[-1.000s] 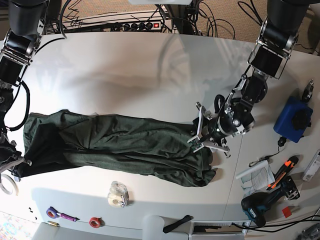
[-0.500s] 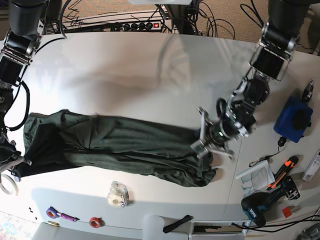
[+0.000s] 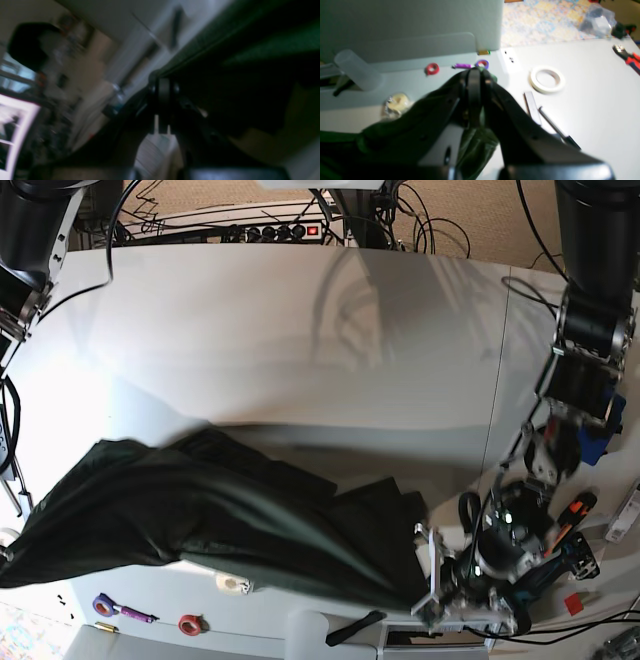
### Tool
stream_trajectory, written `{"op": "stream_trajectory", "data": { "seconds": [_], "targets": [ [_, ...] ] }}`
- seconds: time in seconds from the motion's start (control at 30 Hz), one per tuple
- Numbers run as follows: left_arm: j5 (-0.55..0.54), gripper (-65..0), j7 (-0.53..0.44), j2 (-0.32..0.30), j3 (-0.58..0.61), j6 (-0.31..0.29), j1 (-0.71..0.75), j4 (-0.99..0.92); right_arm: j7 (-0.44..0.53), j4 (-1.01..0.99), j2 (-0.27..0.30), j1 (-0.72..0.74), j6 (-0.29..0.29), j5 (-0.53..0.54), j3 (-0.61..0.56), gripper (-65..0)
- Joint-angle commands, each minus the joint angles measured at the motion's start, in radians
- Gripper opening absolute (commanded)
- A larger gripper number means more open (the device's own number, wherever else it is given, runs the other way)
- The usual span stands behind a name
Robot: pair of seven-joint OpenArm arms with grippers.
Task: Layout the t-shirt on the table in an organized manner, then fold the t-shirt properly
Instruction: 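Lift the shirt with both grippers and flip it over onto the table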
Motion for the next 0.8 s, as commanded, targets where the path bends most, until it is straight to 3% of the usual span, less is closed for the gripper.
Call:
{"op": "stream_trajectory", "data": {
  "seconds": [0.0,0.2,0.33,0.4,0.5,0.57,0.77],
  "targets": [
    [0.005,-65.0,-0.015,-0.008,-0.009,0.015,-0.062,0.015,0.055,0.015,0.02,0.046,-0.002,-0.003,0.007,-65.0],
    [0.004,-65.0,-0.016,-0.008,-0.009,0.015,-0.189,0.007,0.101,0.006,-0.044,0.12,-0.003,-0.098,0.006,-65.0],
    [0.001,-65.0,0.021,-0.008,-0.009,0.042,-0.231,-0.008,0.047,-0.069,-0.089,0.182,-0.006,-0.111,0.005,-65.0],
    [0.002,-65.0,0.043,-0.021,-0.009,0.037,-0.226,-0.012,0.064,-0.109,-0.094,0.184,-0.002,-0.134,0.005,-65.0],
    [0.002,-65.0,0.046,-0.07,-0.009,-0.002,-0.225,-0.045,0.101,-0.193,-0.09,0.205,-0.023,-0.23,0.005,-65.0],
    [0.0,-65.0,0.044,-0.11,-0.009,-0.001,-0.225,-0.066,0.095,-0.254,-0.084,0.226,-0.059,-0.23,0.005,-65.0],
    [-0.066,-65.0,0.049,-0.236,-0.009,-0.005,-0.224,-0.087,0.058,-0.312,-0.048,0.242,-0.09,-0.231,0.005,-65.0]
  ]
}}
